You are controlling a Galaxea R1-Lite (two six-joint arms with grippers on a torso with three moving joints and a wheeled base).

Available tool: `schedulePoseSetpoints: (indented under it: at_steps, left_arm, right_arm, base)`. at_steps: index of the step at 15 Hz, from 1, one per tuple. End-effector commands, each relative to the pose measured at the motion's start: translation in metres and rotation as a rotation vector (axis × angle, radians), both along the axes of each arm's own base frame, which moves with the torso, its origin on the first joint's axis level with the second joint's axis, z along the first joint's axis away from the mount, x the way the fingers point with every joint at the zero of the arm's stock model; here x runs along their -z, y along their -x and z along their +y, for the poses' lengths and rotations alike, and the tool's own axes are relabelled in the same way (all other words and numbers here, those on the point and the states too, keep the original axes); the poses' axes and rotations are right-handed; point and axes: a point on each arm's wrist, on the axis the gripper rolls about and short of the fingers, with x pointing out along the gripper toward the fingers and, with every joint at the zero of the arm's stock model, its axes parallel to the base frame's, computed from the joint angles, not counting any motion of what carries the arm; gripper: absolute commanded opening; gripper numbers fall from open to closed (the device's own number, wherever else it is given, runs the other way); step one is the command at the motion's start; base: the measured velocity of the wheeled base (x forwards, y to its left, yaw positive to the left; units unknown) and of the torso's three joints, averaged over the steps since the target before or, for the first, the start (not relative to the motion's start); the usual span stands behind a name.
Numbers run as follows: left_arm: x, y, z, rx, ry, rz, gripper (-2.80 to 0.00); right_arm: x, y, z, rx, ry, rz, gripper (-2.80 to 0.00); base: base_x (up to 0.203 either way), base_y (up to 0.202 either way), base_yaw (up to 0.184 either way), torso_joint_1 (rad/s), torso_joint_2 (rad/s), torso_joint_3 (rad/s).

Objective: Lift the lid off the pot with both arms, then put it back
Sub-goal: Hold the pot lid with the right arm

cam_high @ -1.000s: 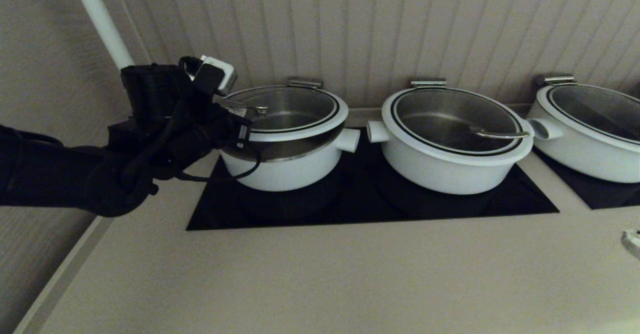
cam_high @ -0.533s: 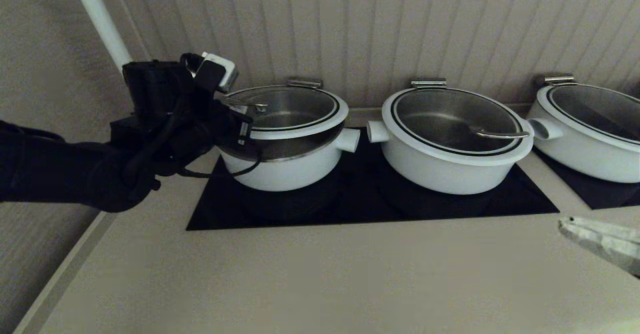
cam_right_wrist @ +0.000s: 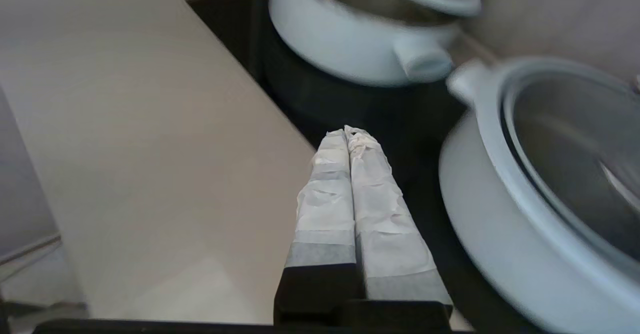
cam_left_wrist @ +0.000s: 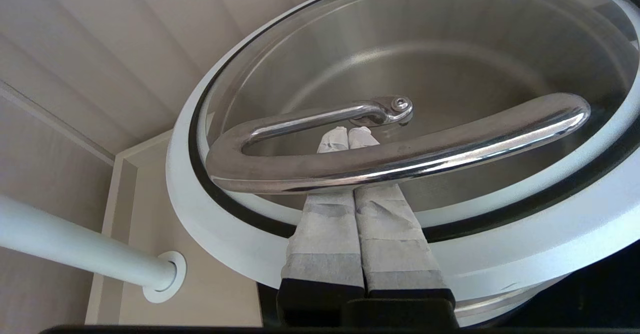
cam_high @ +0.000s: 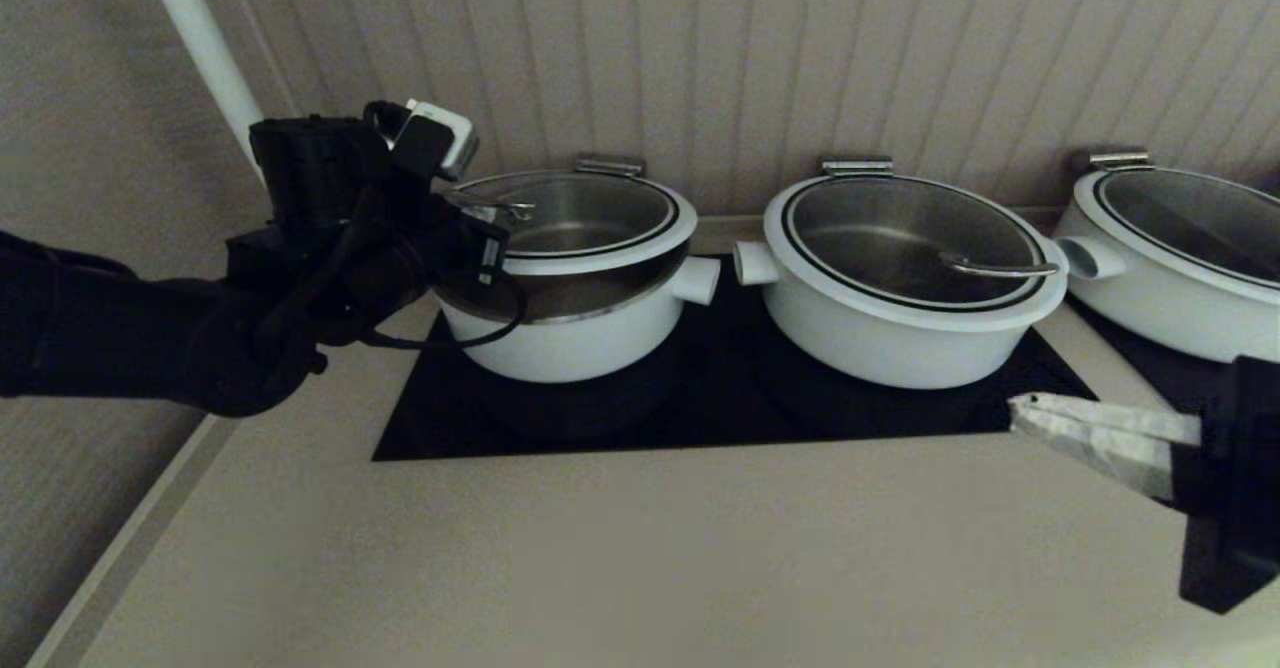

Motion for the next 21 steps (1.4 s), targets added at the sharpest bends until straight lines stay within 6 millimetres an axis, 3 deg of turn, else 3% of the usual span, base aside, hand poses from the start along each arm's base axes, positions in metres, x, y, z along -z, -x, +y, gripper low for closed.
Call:
schedulePoseSetpoints:
  at_steps: [1, 12, 21]
  left_arm:
    - [-0.003, -0.002, 0.000, -0.001, 0.003, -0.014, -2.80]
    - [-0.004, -0.014, -0.005, 0.001, 0.002, -0.010, -2.80]
    - [-0.003, -0.016, -0.006, 0.000, 0.001, -0.008, -2.80]
  right_arm:
    - [0.008, -0.021, 0.019, -0.070, 0.000, 0.021, -2.80]
    - [0.035, -0.081, 0.108, -0.296, -0.105, -0.066, -2.80]
    - [0.053, -0.118, 0.131, -0.282, -0.099, -0.033, -2.80]
  base:
    - [0.000, 0.000, 0.000, 0.000, 0.00, 0.000]
    - [0.000, 0.000, 0.000, 0.000, 0.00, 0.000]
    - [0.000, 0.000, 0.000, 0.000, 0.00, 0.000]
